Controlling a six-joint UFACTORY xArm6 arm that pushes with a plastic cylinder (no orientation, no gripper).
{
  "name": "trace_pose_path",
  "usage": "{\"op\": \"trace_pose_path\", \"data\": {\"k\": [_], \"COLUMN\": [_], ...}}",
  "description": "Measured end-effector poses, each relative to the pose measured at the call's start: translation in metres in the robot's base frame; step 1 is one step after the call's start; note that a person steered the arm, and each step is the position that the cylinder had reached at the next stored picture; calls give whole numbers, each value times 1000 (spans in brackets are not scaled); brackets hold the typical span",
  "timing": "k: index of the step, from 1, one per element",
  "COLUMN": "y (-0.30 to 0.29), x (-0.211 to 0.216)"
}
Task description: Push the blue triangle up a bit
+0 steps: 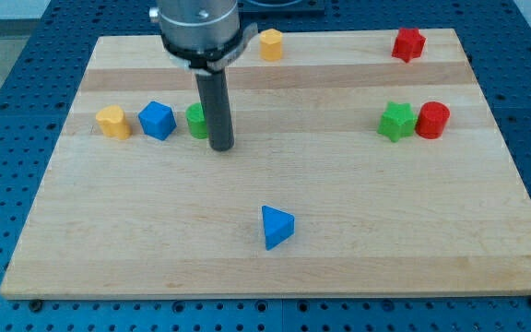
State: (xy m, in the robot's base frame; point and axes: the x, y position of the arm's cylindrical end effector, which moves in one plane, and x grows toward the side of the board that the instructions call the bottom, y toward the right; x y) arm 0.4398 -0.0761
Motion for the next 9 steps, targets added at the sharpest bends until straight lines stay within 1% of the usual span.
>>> {"op": "trace_pose_path", "data": {"k": [1,3,4,5,6,9], "y": [-12,-7,41,78,83,78], "x": [44,157,175,175,169,113]}}
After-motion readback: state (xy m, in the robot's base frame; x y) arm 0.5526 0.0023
